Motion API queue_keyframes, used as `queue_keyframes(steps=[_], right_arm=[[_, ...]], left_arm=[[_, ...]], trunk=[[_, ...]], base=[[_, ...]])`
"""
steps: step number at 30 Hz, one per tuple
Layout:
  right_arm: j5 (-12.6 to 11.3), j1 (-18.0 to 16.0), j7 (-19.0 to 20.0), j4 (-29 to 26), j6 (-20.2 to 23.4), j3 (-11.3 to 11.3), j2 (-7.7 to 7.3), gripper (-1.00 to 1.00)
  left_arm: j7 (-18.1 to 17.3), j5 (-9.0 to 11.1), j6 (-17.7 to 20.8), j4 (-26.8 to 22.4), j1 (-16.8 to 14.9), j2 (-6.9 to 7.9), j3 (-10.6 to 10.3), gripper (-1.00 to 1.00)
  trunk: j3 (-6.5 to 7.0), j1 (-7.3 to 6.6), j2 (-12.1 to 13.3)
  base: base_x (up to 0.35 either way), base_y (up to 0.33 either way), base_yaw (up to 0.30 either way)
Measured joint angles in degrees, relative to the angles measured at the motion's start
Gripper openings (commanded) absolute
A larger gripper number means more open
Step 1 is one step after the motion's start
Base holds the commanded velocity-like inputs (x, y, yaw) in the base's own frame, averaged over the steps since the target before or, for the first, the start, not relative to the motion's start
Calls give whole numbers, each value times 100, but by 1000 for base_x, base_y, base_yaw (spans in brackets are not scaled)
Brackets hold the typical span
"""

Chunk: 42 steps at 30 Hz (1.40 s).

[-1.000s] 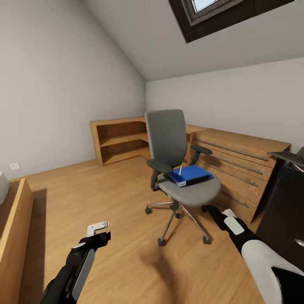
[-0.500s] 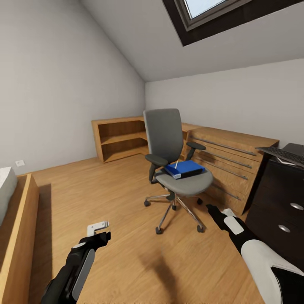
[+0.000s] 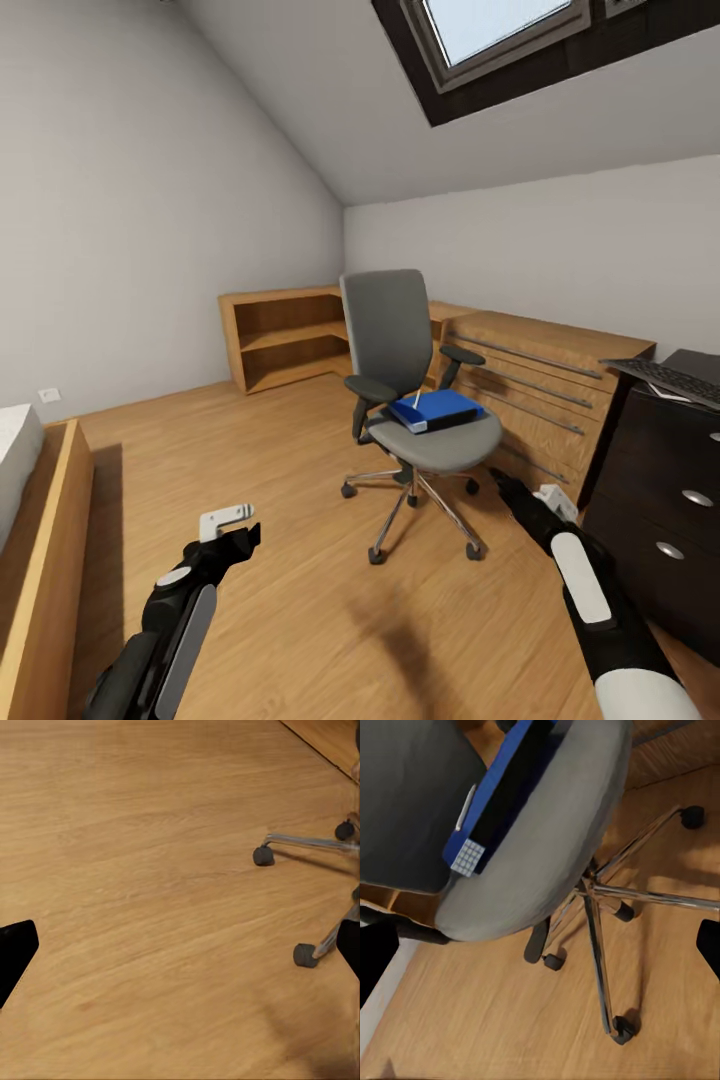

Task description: In the bedroom, organize the workspace by keeping the computer under the desk, ensuring the monitor is on the desk, placing the keyboard on the desk next to the monitor, placing the mouse on the desk next to the keyboard, moving the folder from the swivel chair onto the desk next to the mouse, stacking the notebook on top of the folder with the pen on top of the notebook, and positioning the swivel chair next to the desk.

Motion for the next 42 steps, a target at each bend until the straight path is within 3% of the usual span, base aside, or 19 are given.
queue_keyframes(steps=[9,20,31,38,41,42], right_arm=[[-4,304,0,-626,280,-2,85,100],[-7,322,2,-674,354,-11,87,100],[-7,322,2,-674,355,-11,80,100],[-3,322,2,-684,355,-11,85,100],[-4,322,2,-694,355,-11,88,100],[0,322,2,-695,355,-11,88,100]], left_arm=[[15,20,32,-550,396,3,-255,100],[21,31,35,-580,424,4,-273,100],[20,31,35,-580,423,12,-269,100],[15,38,35,-580,423,12,-261,100],[17,213,36,-580,422,18,-250,100],[20,385,36,-580,424,31,-248,100]], trunk=[[162,-197,362],[359,-435,803],[555,-677,1244],[680,-831,1525],[734,-897,1646],[752,-919,1686]], base=[[-19,0,0],[-297,0,0],[-337,56,-238],[-338,77,-34],[-337,81,-2],[-337,92,0]])
